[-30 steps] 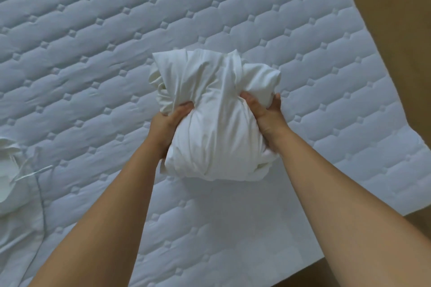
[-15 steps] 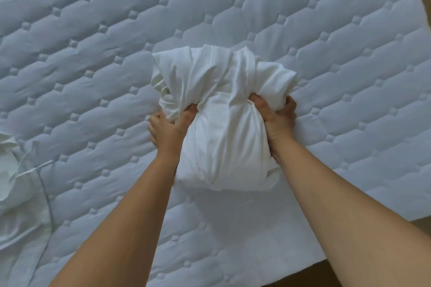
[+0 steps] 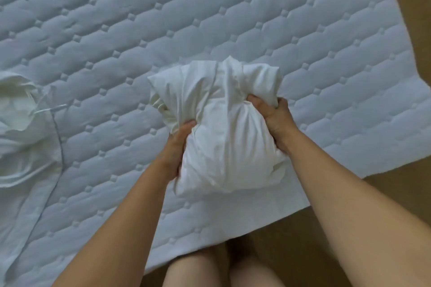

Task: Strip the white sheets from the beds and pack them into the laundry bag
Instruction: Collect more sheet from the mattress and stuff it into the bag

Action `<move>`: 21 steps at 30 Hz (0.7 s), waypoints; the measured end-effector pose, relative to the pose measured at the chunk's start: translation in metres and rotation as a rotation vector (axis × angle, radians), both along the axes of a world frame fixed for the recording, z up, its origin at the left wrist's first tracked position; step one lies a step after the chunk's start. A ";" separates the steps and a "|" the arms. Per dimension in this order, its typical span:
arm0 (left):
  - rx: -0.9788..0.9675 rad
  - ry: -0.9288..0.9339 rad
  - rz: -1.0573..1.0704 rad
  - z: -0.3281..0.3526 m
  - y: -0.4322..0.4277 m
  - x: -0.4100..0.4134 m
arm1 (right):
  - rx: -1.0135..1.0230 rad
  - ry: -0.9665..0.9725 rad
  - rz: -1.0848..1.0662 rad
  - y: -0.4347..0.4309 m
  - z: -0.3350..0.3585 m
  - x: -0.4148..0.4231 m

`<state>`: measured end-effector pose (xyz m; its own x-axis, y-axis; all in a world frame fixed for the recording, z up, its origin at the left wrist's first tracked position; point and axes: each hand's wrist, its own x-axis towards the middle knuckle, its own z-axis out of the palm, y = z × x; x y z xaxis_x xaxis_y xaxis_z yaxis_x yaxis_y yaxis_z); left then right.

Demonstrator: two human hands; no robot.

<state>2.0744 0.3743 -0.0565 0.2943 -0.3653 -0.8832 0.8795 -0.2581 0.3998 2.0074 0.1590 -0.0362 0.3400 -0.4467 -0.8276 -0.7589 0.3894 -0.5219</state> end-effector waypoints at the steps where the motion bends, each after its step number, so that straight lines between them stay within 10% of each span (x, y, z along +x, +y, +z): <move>1: 0.040 -0.015 -0.014 0.006 0.014 -0.014 | 0.028 0.016 -0.024 0.016 0.004 -0.022; 11: 0.561 -0.429 -0.323 0.082 0.016 -0.046 | 0.193 0.162 -0.168 0.069 0.011 -0.076; 21: 0.704 -0.294 -0.126 0.017 0.013 -0.033 | 0.028 0.039 -0.285 0.087 -0.020 -0.074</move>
